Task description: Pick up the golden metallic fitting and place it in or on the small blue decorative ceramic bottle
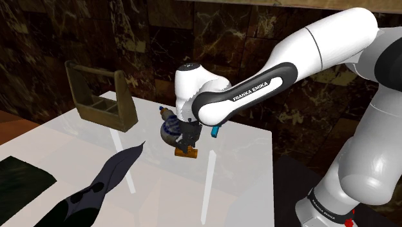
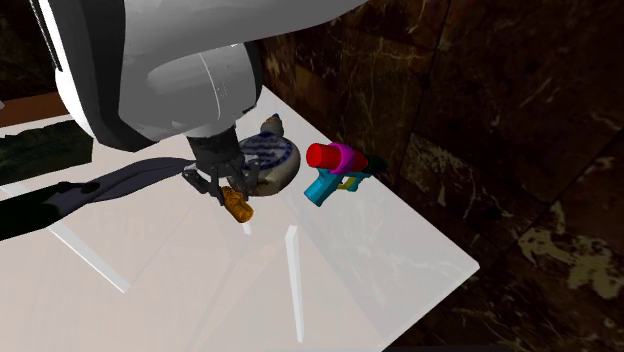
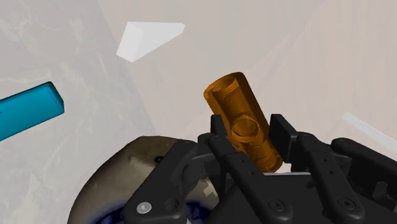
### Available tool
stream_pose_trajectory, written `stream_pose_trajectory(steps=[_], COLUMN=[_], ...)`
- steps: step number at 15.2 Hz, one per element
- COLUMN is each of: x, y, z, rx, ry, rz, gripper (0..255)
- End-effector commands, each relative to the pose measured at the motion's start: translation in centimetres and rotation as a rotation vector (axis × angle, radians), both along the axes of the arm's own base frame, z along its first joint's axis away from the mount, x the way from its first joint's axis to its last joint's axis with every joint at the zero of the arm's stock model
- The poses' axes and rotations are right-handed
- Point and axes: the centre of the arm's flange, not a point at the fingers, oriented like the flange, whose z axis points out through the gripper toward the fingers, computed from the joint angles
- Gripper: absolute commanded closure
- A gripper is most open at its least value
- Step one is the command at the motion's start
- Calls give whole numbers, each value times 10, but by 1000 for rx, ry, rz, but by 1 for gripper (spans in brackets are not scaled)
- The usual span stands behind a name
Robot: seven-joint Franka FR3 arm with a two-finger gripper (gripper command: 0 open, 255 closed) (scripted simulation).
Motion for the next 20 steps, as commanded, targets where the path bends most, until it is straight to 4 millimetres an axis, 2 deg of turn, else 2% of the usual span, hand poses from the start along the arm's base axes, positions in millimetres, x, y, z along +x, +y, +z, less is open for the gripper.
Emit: stream_pose_trajectory(steps=[1,4,5,6,8,9,16,20], x=[0,0,0,0,-26,-29,-28,-28], y=[0,0,1,1,10,11,10,10], z=[8,24,18,18,8,6,-34,-34], rx=[0,0,0,0,-7,-8,-8,-8], ry=[0,0,0,0,-12,-14,-14,-14], rz=[0,0,0,0,171,196,196,196], gripper=[255,255,255,0,0,0,0,0])
